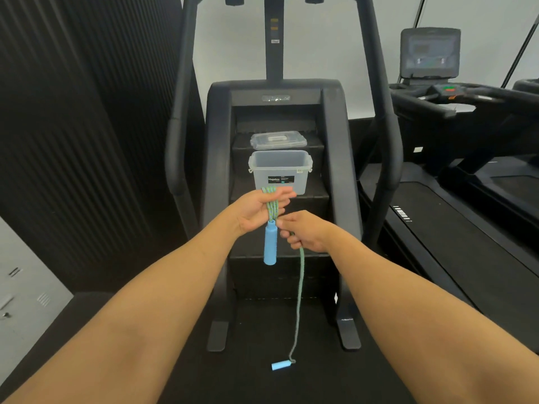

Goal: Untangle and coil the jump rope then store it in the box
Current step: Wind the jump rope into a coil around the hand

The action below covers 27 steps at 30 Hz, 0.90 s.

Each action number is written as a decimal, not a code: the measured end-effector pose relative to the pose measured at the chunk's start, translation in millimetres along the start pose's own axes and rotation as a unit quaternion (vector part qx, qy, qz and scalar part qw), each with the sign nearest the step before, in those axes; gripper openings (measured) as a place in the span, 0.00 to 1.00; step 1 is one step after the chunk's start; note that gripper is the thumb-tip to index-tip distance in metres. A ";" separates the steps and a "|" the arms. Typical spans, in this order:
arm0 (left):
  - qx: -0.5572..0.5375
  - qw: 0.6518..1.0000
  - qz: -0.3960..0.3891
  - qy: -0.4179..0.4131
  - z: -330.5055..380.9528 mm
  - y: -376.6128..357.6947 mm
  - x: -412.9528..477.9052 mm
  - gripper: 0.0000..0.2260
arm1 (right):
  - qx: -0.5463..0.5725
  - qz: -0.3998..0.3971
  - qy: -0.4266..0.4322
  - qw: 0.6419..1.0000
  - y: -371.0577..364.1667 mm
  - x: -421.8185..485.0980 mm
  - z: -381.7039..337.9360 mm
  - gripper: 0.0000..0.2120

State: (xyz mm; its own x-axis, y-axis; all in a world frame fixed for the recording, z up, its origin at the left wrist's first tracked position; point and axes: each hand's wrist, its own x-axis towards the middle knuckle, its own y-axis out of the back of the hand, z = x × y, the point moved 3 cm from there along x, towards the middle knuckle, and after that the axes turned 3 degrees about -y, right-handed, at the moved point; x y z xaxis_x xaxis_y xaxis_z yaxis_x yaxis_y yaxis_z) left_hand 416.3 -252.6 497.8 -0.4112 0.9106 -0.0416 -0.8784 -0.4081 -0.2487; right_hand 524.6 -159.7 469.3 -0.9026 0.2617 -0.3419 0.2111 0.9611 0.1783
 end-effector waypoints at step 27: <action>-0.088 0.968 -0.173 0.156 -10.9 -16.5 -12.0 0.14 | -0.050 0.062 0.111 0.991 48.2 -17.7 -27.1 0.13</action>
State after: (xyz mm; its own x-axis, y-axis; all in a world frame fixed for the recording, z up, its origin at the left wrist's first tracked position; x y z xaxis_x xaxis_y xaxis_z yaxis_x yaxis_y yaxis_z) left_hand 438.3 -256.1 491.9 0.0187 0.9777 -0.2091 -0.8842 -0.0814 -0.4599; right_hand 540.6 -120.4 509.0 -0.9345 0.3407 -0.1028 0.2974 0.9064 0.3001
